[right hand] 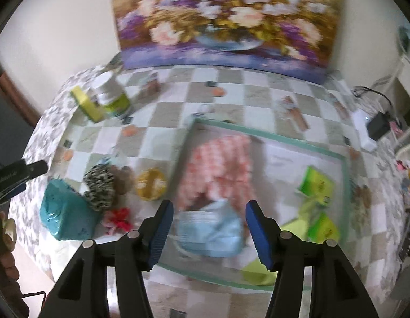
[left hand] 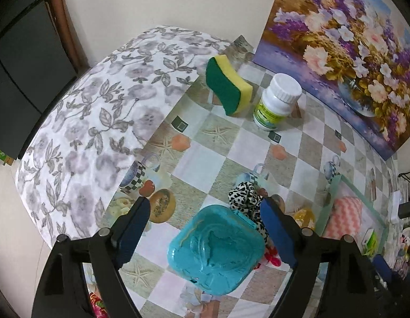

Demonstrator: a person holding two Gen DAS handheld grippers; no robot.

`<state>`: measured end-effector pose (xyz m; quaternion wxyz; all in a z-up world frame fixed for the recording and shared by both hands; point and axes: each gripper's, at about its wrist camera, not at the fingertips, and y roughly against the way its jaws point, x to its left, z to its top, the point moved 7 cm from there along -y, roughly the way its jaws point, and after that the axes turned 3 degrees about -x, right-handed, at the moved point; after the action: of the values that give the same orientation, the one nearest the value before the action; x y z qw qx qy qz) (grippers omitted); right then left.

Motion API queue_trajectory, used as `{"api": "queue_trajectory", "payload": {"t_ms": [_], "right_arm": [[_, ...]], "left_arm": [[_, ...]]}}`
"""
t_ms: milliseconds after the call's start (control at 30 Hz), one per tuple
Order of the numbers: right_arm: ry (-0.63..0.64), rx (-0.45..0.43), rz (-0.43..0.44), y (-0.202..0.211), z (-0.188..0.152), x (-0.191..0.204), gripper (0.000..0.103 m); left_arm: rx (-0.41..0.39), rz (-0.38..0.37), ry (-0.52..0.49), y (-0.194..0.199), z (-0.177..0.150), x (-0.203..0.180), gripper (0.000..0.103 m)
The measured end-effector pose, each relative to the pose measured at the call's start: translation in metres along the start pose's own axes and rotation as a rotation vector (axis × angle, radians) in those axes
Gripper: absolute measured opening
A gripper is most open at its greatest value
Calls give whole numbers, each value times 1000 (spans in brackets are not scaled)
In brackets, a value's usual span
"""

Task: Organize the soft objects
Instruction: 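Move both open tools back to the remaining items beside the tray, then grasp the red flower hair tie with the right tool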

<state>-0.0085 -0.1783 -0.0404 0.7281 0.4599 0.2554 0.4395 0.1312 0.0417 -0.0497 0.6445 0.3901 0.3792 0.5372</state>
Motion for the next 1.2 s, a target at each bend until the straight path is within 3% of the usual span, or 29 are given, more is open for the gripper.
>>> {"api": "queue_trajectory", "payload": {"t_ms": [433,1200], "right_arm": [[85,102,127,-44,-14,77,64],[185,256,202,-95,-46,130,64]], "left_arm": [[82,3,-3,-29,-4,9,86],[169,-9,4,-63,2,14,86]]}}
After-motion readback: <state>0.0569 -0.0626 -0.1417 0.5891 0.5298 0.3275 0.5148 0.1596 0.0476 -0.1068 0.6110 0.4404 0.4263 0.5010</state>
